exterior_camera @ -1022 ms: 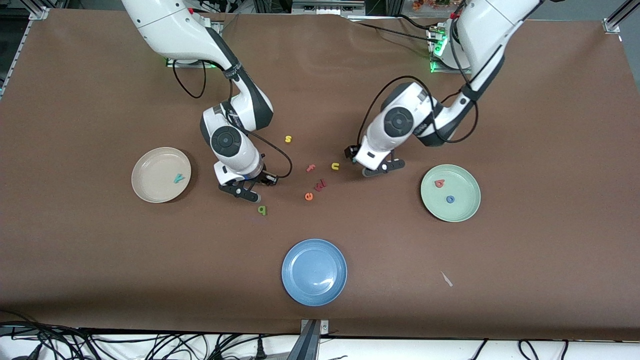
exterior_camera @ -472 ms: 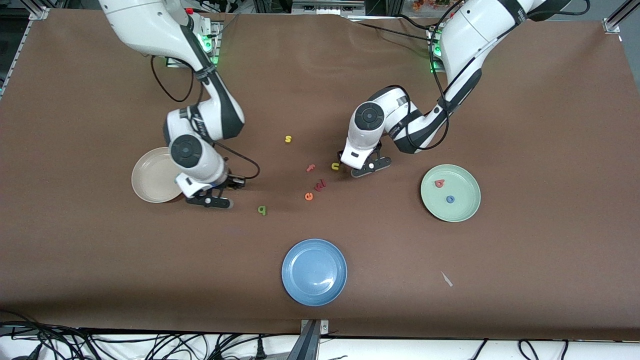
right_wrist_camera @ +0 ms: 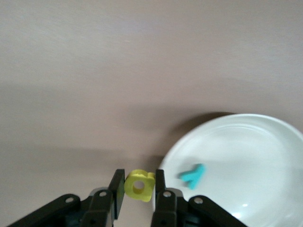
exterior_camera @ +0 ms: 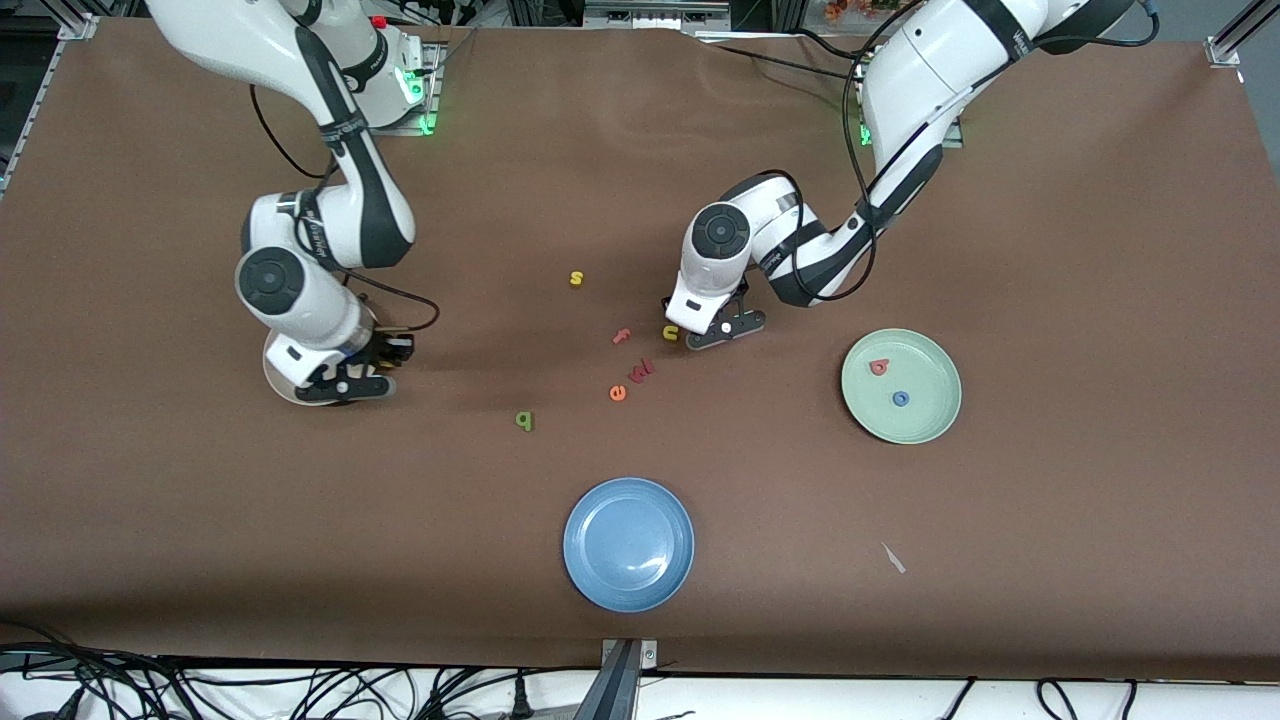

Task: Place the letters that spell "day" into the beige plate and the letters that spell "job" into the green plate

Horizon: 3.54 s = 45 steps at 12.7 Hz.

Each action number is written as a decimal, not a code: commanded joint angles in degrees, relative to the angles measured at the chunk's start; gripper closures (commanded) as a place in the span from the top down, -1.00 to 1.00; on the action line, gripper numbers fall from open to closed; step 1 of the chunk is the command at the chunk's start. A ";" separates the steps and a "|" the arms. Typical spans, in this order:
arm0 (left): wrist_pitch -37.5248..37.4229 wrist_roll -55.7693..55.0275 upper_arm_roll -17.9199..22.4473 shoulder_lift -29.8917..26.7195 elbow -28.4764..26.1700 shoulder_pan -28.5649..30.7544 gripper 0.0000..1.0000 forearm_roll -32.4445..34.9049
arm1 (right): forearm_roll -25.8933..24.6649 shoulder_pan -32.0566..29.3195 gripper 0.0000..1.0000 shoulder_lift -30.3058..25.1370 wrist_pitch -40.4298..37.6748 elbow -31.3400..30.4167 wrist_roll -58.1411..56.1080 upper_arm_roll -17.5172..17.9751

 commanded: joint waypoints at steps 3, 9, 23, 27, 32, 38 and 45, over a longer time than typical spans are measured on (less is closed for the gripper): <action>-0.42 -1.27 0.45 0.64 0.74 0.29 -1.00 1.88 | 1.25 -0.28 -0.65 -2.23 2.72 -4.81 -11.92 -4.85; -2.00 -0.57 0.36 -2.60 1.53 2.74 -1.00 1.44 | 3.79 -0.19 1.00 -1.35 -0.52 -2.53 -9.19 -4.15; -23.19 40.46 0.27 -0.25 14.01 22.86 -1.00 0.12 | 9.34 3.93 1.00 17.80 -8.53 28.31 21.45 8.68; -20.73 40.57 1.14 3.26 13.92 23.66 -1.00 -0.05 | 8.99 5.60 1.00 23.34 -6.35 33.16 29.55 8.60; -21.07 40.21 1.15 2.84 13.57 24.98 1.00 -0.23 | 8.81 5.78 0.84 24.93 -4.49 33.69 30.18 8.60; -22.56 40.56 0.27 -8.04 14.19 24.98 1.00 -0.32 | 8.90 5.78 0.46 26.86 -3.17 34.74 30.09 8.60; -34.26 46.69 -0.26 -13.15 25.35 23.66 1.00 -8.91 | 8.90 5.70 0.20 27.22 -3.08 35.09 29.83 8.60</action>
